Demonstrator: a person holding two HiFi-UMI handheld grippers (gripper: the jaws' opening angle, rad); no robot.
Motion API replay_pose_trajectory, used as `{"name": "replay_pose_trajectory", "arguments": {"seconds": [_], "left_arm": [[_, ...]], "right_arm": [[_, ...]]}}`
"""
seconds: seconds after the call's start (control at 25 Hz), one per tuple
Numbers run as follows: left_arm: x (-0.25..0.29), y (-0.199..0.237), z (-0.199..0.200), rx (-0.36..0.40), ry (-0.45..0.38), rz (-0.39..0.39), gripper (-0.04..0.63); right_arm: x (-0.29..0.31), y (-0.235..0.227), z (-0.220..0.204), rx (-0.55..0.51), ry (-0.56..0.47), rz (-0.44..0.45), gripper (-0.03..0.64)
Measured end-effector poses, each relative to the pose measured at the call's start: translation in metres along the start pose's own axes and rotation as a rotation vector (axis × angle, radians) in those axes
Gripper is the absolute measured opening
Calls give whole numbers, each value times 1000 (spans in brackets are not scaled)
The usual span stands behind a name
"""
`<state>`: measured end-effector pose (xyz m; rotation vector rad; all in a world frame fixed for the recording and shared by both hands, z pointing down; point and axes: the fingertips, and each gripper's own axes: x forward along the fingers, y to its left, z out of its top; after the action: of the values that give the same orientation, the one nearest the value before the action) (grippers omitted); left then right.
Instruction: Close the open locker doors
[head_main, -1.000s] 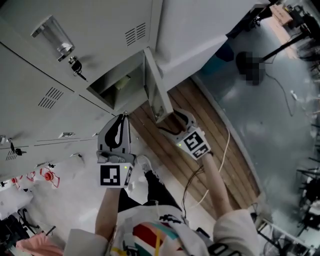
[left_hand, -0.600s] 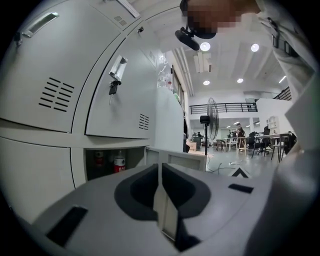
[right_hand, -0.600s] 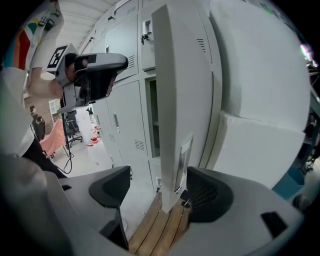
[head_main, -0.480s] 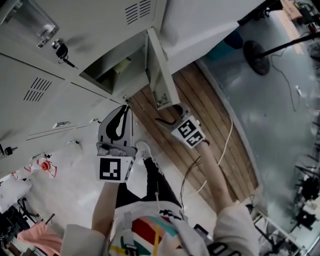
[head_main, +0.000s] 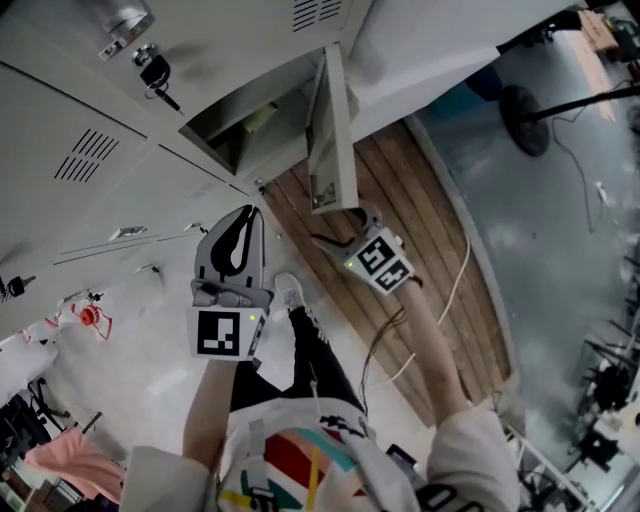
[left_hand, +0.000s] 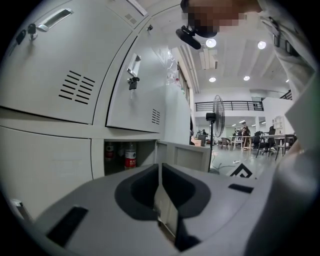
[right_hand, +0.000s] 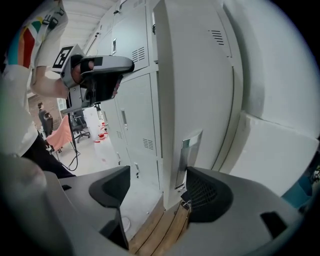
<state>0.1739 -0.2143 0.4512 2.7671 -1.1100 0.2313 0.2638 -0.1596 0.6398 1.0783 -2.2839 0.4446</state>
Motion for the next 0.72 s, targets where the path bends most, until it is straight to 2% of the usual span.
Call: {"name": "replay_pose_trajectory", "arguments": {"seconds": [0.24,0.52,0.64,0.72], "left_arm": [[-14,29,-2,-11,-4,51,8],[-39,65,-10,-29,4,123,8],[-50,79,-12,-23,7,143,8],[-58,89,-9,-34,-1,163,8]], "right_arm": [[26,21,19,-39,2,54,334],[60,41,54,-5,-20,115,334],[78,67,62,-73,13,200,331],[93,84,62,-137,49,220,331]]}}
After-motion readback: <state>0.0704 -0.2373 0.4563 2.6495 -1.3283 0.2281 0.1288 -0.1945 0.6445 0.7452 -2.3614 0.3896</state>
